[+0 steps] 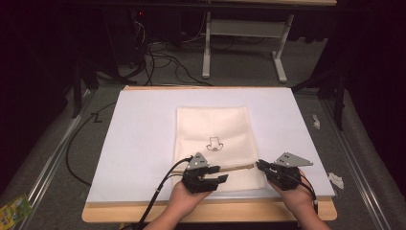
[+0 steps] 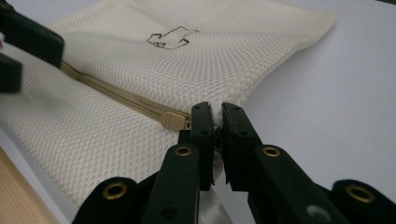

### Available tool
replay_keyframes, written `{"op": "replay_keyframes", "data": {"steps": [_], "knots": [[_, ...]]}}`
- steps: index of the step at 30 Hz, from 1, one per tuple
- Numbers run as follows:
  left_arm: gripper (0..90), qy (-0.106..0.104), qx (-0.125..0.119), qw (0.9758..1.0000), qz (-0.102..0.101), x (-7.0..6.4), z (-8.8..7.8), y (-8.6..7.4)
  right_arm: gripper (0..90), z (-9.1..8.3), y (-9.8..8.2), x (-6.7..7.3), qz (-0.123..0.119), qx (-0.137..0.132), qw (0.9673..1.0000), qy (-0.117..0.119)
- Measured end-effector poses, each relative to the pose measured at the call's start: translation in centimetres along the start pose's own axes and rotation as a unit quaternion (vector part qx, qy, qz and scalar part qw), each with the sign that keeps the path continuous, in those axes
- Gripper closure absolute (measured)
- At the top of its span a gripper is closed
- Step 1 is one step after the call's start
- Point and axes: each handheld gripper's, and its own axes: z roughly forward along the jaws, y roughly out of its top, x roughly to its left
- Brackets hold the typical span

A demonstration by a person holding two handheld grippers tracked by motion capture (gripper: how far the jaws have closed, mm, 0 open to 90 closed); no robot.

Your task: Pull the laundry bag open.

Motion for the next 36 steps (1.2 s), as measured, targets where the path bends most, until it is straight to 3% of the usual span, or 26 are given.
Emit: {"op": "replay_keyframes", "data": {"steps": [3,5,10,14,24,28,34,35,36], "knots": [[57.5,-0.012,0.000,0.9998,-0.013,-0.6,2.3,0.3,85.3,-0.2,0.1,0.1,0.001,-0.008,1.0000,0.006],[58.8,-0.007,-0.001,0.9999,-0.015,-0.8,3.4,0.5,85.3,-0.3,0.2,0.2,0.003,-0.008,0.9999,0.007],[66.5,-0.011,-0.006,0.9994,-0.032,-0.9,5.2,0.7,85.3,-0.4,0.4,0.6,-0.001,-0.016,0.9998,0.014],[72.0,-0.011,-0.014,0.9993,-0.033,-1.2,6.1,0.9,85.3,-0.4,0.5,1.0,-0.003,-0.023,0.9996,0.016],[85.7,-0.009,-0.053,0.9981,-0.031,-2.1,7.2,1.3,85.3,-0.5,0.5,1.0,-0.002,-0.026,0.9995,0.017],[86.9,-0.008,-0.058,0.9980,-0.025,-2.1,7.1,1.4,85.2,-0.6,0.5,0.8,-0.001,-0.030,0.9994,0.018],[87.2,-0.012,-0.038,0.9989,-0.024,-1.8,6.6,1.3,85.3,-0.6,0.5,0.9,0.004,-0.022,0.9996,0.019],[87.3,-0.004,-0.030,0.9993,-0.024,-1.7,6.5,1.3,85.6,-0.6,0.5,1.0,0.004,-0.021,0.9996,0.020],[87.3,-0.003,-0.028,0.9993,-0.025,-1.5,6.3,1.2,85.8,-0.6,0.5,1.1,0.001,-0.021,0.9997,0.008]]}}
